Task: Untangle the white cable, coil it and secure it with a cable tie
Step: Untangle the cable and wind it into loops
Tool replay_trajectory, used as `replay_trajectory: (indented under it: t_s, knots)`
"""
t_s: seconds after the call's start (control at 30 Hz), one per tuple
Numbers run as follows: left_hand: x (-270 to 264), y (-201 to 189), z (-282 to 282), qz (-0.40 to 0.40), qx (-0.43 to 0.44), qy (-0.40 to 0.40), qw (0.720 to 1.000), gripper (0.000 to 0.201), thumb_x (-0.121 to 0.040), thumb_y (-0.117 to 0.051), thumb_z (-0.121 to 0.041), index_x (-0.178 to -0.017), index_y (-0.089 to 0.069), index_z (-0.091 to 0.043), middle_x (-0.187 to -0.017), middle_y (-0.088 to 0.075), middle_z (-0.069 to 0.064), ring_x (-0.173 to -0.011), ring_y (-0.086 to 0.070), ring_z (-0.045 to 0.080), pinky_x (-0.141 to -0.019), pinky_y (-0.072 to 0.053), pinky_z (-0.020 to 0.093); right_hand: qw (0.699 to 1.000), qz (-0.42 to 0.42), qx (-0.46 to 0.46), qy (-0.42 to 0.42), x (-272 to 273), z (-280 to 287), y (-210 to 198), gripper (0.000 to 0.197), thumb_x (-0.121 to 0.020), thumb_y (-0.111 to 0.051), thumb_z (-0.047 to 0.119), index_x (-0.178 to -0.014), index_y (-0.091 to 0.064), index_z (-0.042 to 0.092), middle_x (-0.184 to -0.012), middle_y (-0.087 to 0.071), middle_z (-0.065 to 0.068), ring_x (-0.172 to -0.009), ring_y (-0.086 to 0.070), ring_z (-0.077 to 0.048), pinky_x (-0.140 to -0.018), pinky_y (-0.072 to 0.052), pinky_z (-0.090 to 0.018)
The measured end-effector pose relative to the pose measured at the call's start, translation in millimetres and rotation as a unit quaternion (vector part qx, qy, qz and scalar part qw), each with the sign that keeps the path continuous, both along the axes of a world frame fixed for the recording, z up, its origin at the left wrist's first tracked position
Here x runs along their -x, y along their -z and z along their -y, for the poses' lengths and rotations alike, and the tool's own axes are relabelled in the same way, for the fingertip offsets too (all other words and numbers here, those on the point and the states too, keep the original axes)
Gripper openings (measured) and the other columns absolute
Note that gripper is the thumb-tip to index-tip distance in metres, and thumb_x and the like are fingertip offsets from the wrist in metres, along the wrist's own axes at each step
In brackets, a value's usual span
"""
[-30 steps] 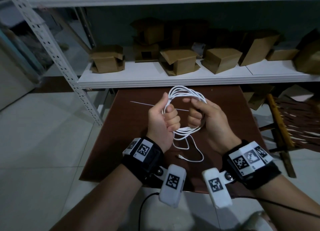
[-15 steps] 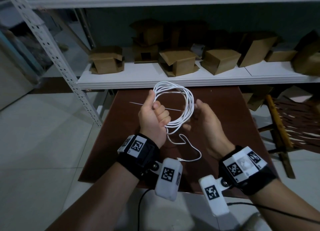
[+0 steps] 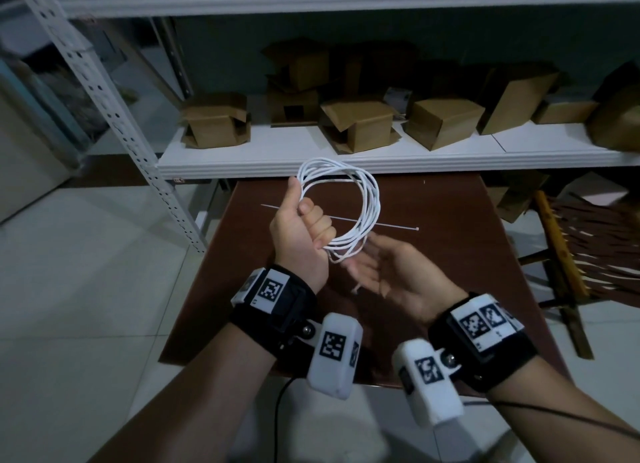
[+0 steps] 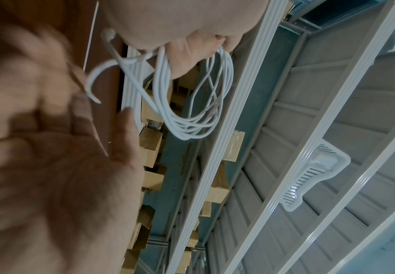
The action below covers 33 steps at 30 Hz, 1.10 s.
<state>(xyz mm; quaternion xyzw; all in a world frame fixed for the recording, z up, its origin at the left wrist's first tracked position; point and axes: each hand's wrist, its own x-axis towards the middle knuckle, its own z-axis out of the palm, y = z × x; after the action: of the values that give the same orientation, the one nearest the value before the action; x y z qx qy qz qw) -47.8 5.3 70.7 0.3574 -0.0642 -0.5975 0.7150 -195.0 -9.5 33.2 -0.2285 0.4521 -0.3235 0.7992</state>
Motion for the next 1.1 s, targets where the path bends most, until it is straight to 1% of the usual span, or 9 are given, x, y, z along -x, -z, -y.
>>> replay_trajectory:
  t_s: [0.07, 0.13, 0.2, 0.37, 0.53, 0.63, 0.8, 0.93, 1.1]
  knots:
    - [-0.7, 0.3, -0.1, 0.032, -0.011, -0.009, 0.999, 0.052, -0.104, -0.058, -0.046, -0.063, -0.037, -0.022, -0.046, -0.019, -0.009, -0.034, -0.016, 0.007, -0.031, -0.015, 0.021, 0.992, 0.062, 0.006, 0.108, 8.2, 7.0, -3.4, 0.020, -0.106, -0.055, 0.019, -0.103, -0.071, 0.008, -0.093, -0.077, -0.005, -0.076, -0.076, -0.014, -0.073, -0.061, -0.023]
    - [-0.5, 0.3, -0.3, 0.071, -0.019, -0.023, 0.997, 0.051, -0.104, -0.060, -0.044, -0.063, -0.038, -0.022, -0.047, -0.022, -0.009, -0.035, -0.018, 0.006, -0.032, -0.015, 0.021, 0.984, 0.081, 0.040, 0.152, 15.4, 12.9, -9.0, 0.019, -0.106, -0.053, 0.014, -0.101, -0.071, 0.009, -0.080, -0.076, 0.000, -0.069, -0.074, -0.010, -0.068, -0.062, -0.021]
    - [1.8, 0.0, -0.5, 0.097, -0.022, -0.032, 0.995, 0.051, -0.104, -0.061, -0.042, -0.063, -0.039, -0.022, -0.047, -0.024, -0.009, -0.036, -0.018, 0.006, -0.033, -0.016, 0.022, 0.982, 0.085, 0.072, 0.151, 17.9, 14.6, -13.8, 0.018, -0.105, -0.053, 0.014, -0.104, -0.071, 0.010, -0.071, -0.064, 0.003, -0.064, -0.067, -0.009, -0.062, -0.059, -0.019]
    - [6.7, 1.3, -2.0, 0.132, -0.039, -0.032, 0.990, 0.052, -0.103, -0.065, -0.041, -0.060, -0.041, -0.021, -0.047, -0.024, -0.008, -0.037, -0.018, 0.007, -0.037, -0.013, 0.022, 0.978, 0.114, 0.102, 0.139, 17.7, 12.2, -15.2, 0.039, -0.108, -0.047, 0.038, -0.121, -0.068, 0.007, -0.066, -0.047, 0.005, -0.062, -0.050, -0.010, -0.065, -0.046, -0.021]
    - [6.6, 0.8, -2.4, 0.124, -0.037, -0.021, 0.991, 0.052, -0.104, -0.063, -0.041, -0.062, -0.041, -0.021, -0.048, -0.024, -0.008, -0.036, -0.018, 0.006, -0.034, -0.015, 0.022, 0.972, 0.099, 0.165, 0.132, 19.7, 13.7, -19.7, 0.028, -0.109, -0.046, 0.022, -0.119, -0.067, 0.005, -0.066, -0.036, 0.006, -0.060, -0.034, -0.009, -0.064, -0.030, -0.022]
    - [-1.1, -1.8, -0.6, 0.081, -0.033, -0.017, 0.996, 0.051, -0.104, -0.061, -0.044, -0.064, -0.039, -0.022, -0.049, -0.022, -0.008, -0.036, -0.018, 0.007, -0.032, -0.016, 0.022, 0.972, 0.068, 0.185, 0.127, 19.6, 11.1, -22.9, 0.027, -0.110, -0.042, 0.014, -0.115, -0.065, 0.001, -0.060, -0.031, 0.007, -0.053, -0.028, -0.008, -0.055, -0.027, -0.021]
    - [-10.6, -1.3, 1.1, 0.033, -0.023, -0.014, 0.999, 0.052, -0.104, -0.060, -0.047, -0.065, -0.038, -0.022, -0.049, -0.019, -0.008, -0.036, -0.016, 0.008, -0.032, -0.016, 0.022, 0.971, 0.042, 0.199, 0.128, 17.7, 8.2, -24.2, 0.024, -0.109, -0.041, 0.008, -0.114, -0.062, -0.001, -0.053, -0.029, 0.007, -0.046, -0.027, -0.007, -0.051, -0.024, -0.022]
    - [-8.7, -2.0, 0.8, 0.048, -0.028, -0.018, 0.998, 0.052, -0.103, -0.062, -0.048, -0.064, -0.038, -0.022, -0.051, -0.020, -0.008, -0.038, -0.016, 0.008, -0.033, -0.016, 0.023, 0.965, 0.034, 0.210, 0.155, 16.8, 10.5, -25.3, 0.023, -0.108, -0.040, 0.006, -0.110, -0.061, -0.003, -0.054, -0.032, 0.004, -0.046, -0.029, -0.007, -0.046, -0.028, -0.019]
    - [-3.5, -3.4, -1.8, 0.105, -0.023, -0.011, 0.994, 0.051, -0.103, -0.063, -0.044, -0.064, -0.041, -0.021, -0.051, -0.024, -0.008, -0.039, -0.019, 0.007, -0.034, -0.018, 0.022, 0.958, 0.022, 0.239, 0.157, 19.4, 11.1, -25.4, 0.021, -0.108, -0.041, 0.006, -0.105, -0.061, -0.002, -0.057, -0.033, 0.001, -0.049, -0.030, -0.009, -0.050, -0.025, -0.021]
